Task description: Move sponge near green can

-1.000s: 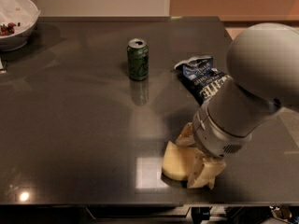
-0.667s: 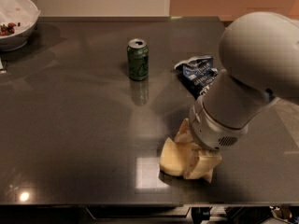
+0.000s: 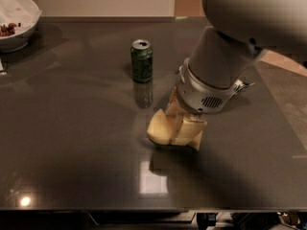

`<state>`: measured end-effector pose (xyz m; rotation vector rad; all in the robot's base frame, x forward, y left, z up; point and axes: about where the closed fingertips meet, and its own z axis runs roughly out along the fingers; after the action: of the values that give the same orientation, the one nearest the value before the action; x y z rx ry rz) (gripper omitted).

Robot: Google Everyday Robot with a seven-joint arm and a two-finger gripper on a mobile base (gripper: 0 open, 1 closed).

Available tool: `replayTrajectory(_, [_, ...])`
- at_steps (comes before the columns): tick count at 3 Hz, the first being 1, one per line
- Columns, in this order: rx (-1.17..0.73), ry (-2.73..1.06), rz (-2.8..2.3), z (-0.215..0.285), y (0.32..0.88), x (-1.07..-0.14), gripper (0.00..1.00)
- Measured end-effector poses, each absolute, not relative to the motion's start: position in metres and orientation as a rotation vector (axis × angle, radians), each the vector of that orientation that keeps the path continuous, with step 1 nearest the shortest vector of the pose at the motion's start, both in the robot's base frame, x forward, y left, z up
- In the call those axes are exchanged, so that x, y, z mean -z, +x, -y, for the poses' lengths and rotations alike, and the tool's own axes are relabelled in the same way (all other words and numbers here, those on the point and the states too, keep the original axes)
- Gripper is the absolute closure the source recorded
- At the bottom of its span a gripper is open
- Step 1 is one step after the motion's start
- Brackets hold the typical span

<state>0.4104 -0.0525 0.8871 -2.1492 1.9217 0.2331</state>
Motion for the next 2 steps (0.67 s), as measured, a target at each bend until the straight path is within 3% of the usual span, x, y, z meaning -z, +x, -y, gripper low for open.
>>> replayTrajectory(2, [-0.269, -2.05, -1.967, 0.013, 0.481, -0.892, 1.0])
